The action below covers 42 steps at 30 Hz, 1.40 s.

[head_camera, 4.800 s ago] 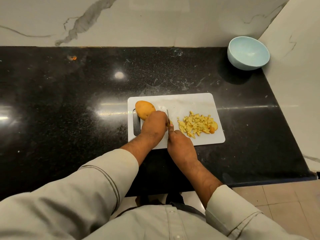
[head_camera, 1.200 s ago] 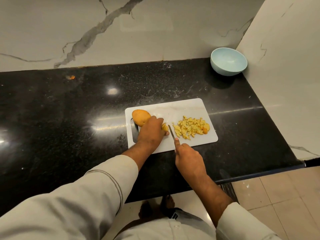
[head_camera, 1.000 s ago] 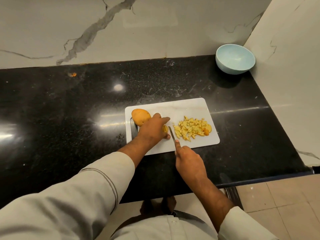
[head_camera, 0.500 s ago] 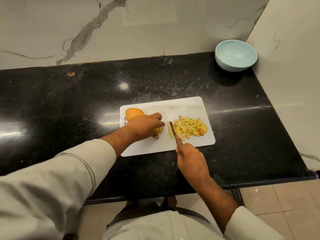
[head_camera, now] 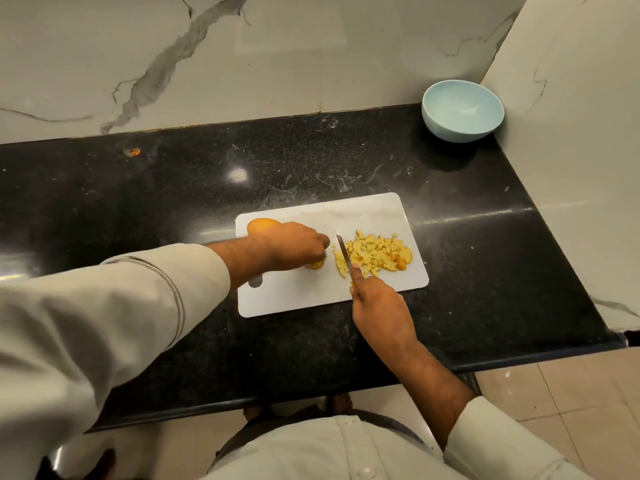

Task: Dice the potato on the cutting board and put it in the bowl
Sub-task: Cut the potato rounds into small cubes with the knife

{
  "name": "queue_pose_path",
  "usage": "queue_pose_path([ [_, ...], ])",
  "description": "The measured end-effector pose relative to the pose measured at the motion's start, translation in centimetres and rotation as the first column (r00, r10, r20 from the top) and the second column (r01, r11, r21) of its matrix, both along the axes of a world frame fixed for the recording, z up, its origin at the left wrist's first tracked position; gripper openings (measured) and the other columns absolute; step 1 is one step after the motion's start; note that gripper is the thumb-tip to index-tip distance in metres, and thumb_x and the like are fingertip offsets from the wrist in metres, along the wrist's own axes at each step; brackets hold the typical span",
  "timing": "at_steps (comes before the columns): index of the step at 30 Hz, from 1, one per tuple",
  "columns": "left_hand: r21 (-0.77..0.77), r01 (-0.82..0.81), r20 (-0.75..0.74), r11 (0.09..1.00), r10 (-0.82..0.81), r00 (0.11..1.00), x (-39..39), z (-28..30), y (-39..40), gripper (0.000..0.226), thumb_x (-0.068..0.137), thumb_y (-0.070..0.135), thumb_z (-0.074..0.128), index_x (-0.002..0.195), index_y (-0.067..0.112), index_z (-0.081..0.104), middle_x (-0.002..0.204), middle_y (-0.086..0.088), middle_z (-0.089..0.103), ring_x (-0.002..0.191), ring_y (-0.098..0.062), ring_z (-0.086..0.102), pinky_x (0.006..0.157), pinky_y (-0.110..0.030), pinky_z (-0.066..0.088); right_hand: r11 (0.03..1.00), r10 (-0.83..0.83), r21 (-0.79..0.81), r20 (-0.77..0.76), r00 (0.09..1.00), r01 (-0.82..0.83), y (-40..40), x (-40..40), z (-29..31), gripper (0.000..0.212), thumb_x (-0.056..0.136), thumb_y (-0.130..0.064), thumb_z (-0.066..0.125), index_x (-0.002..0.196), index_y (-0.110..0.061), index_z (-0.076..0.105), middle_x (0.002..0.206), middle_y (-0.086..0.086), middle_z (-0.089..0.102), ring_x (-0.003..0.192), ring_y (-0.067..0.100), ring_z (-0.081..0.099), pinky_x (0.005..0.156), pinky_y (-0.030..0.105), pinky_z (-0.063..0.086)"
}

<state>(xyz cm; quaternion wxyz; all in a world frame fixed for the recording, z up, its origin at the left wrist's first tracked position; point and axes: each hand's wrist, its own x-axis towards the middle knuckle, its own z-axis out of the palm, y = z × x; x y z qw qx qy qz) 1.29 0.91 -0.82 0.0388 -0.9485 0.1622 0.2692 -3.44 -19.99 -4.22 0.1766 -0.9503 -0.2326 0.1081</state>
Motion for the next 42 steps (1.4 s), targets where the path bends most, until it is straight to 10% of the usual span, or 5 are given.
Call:
queue_pose_path([
  [5, -0.137, -0.216, 0.171, 0.967, 0.238, 0.956, -2.5, -1.4, -1.6, 0.017, 0.092, 0.015, 0.054, 0.104, 0.01, 0.065, 0.103, -0.008, 0.057, 0.088, -0.024, 0.06, 0.068, -0.033, 0.047, 1.0, -0.006, 0.022, -0.031, 0.999, 0.007, 0.5, 0.2, -0.2, 0.051, 0.102, -0.024, 0.041, 0.151, -0.023, 0.028, 0.096, 0.003, 0.057, 0.082, 0.02, 0.059, 0.07, 0.033, 0.051],
  [13, -0.581, -0.643, 0.147, 0.498, 0.842, 0.519, -5.6, -4.5, -4.3, 0.02, 0.089, 0.027, 0.063, 0.075, 0.011, 0.064, 0.081, -0.002, 0.047, 0.073, -0.017, 0.05, 0.062, -0.027, 0.031, 0.992, 0.081, -0.091, -0.027, 0.996, -0.083, 1.7, -0.2, -0.9, 0.05, 0.102, -0.026, 0.037, 0.15, -0.019, 0.026, 0.108, 0.005, 0.057, 0.089, 0.024, 0.06, 0.071, 0.035, 0.049],
  [29, -0.448, -0.489, 0.313, 0.749, 0.643, 0.699, -6.7, -5.2, -3.8, 0.023, 0.098, 0.02, 0.049, 0.116, 0.014, 0.062, 0.107, -0.007, 0.053, 0.092, -0.023, 0.056, 0.073, -0.036, 0.052, 0.992, 0.078, -0.101, 0.007, 0.997, -0.077, 2.2, -1.4, -1.5, 0.048, 0.101, -0.028, 0.037, 0.147, -0.014, 0.034, 0.111, 0.005, 0.055, 0.085, 0.022, 0.06, 0.067, 0.034, 0.049],
  [42, -0.455, -0.503, 0.304, 0.735, 0.659, 0.688, -6.3, -5.1, -3.9, 0.026, 0.098, 0.024, 0.05, 0.117, 0.013, 0.063, 0.11, -0.005, 0.052, 0.091, -0.022, 0.057, 0.071, -0.036, 0.052, 0.998, 0.063, -0.031, 0.037, 0.997, -0.062, 2.5, -2.2, -0.6, 0.046, 0.1, -0.025, 0.042, 0.145, -0.012, 0.039, 0.114, 0.006, 0.053, 0.083, 0.02, 0.06, 0.065, 0.029, 0.049],
])
